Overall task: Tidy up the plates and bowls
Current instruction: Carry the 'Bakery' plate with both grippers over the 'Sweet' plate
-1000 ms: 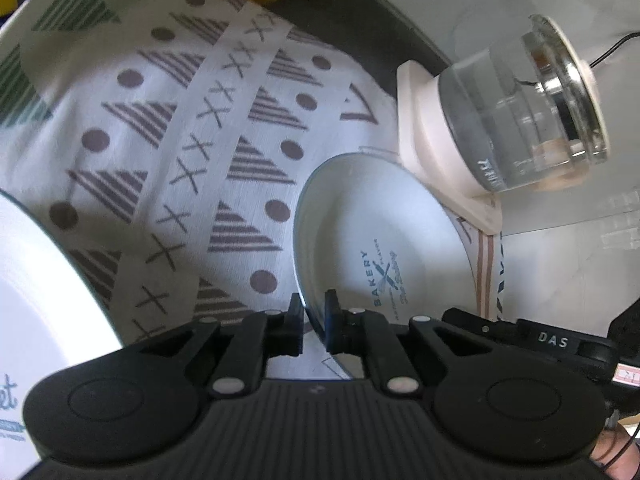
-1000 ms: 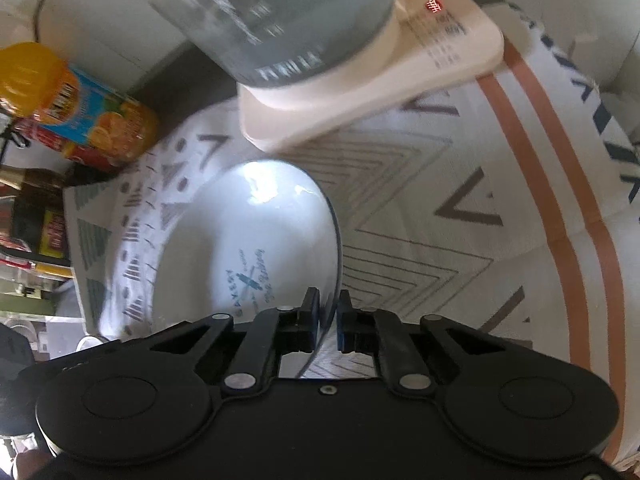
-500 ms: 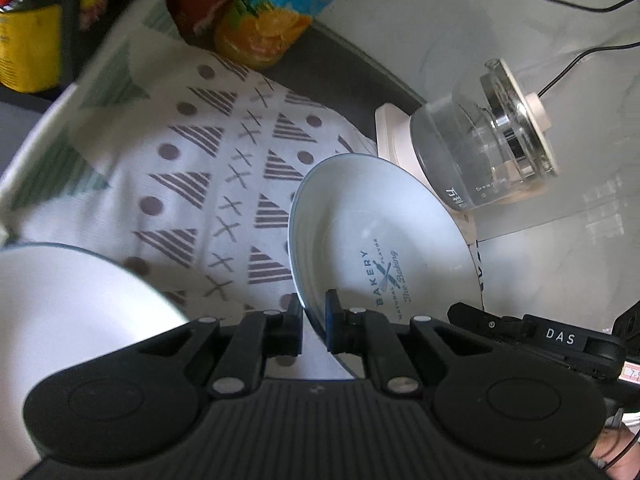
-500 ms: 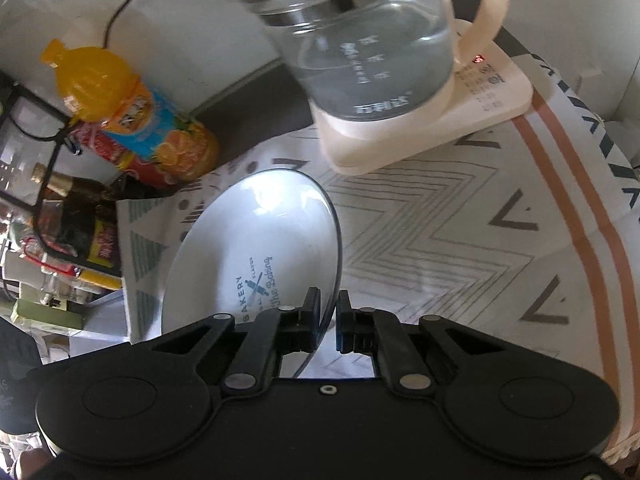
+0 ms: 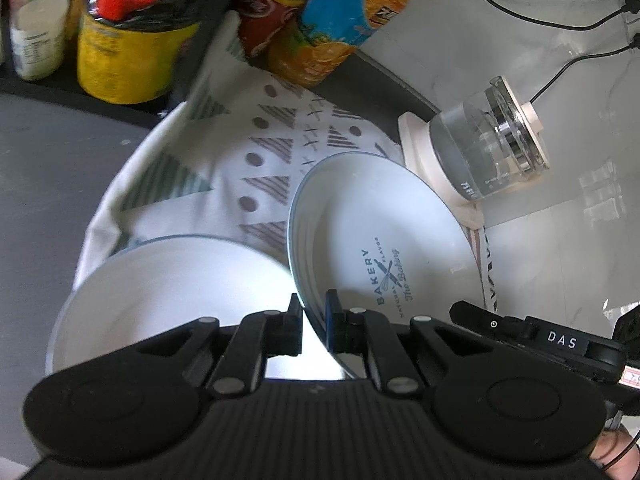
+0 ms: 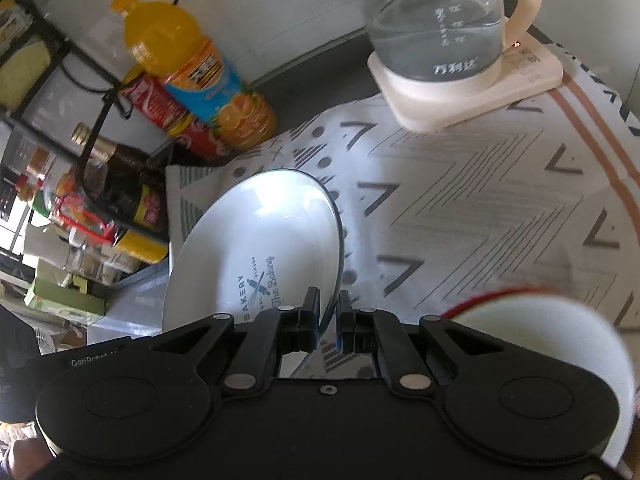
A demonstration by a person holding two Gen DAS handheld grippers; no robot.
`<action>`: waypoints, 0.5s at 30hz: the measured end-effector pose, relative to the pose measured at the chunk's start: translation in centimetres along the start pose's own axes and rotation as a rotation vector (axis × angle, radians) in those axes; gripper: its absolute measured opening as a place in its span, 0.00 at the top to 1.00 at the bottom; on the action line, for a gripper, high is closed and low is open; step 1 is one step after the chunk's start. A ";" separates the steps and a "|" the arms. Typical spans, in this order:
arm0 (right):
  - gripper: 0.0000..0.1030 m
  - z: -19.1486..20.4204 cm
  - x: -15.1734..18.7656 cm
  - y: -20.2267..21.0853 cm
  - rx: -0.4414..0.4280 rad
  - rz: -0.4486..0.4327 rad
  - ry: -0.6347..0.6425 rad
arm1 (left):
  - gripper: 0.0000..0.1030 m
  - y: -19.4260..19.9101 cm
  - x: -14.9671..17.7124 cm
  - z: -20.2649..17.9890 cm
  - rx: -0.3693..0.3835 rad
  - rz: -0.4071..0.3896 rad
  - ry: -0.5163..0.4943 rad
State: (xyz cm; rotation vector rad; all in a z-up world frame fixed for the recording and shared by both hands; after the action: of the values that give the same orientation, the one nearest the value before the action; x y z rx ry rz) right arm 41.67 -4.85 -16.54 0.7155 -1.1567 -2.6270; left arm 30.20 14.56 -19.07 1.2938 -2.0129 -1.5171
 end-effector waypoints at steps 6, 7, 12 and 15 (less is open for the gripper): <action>0.92 1.6 2.5 -0.3 0.012 -0.006 -0.007 | 0.92 0.7 1.0 2.1 -0.002 0.019 -0.026; 0.92 1.8 2.9 -0.4 0.014 -0.006 -0.008 | 0.92 0.8 1.2 2.4 -0.001 0.022 -0.030; 0.92 2.5 4.6 -0.3 0.025 -0.009 -0.006 | 0.92 1.1 2.2 3.5 0.000 0.032 -0.045; 0.92 2.8 5.4 -0.3 0.028 -0.010 -0.003 | 0.92 1.3 2.8 4.1 0.002 0.036 -0.053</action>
State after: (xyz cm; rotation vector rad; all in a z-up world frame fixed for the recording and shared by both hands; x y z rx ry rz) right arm 35.56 -4.75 -17.01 0.7240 -1.1959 -2.6261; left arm 25.22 14.88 -20.28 1.2235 -2.0594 -1.5488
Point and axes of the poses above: each gripper's, at about its wrist camera, not at the fingertips, and y roughly against the way its jaws point, z to its left, x to its underside, the point moved 8 cm from there along -y, roughly the way its jaws point, and after that the axes turned 12 degrees about -x, right-handed, at the moved point
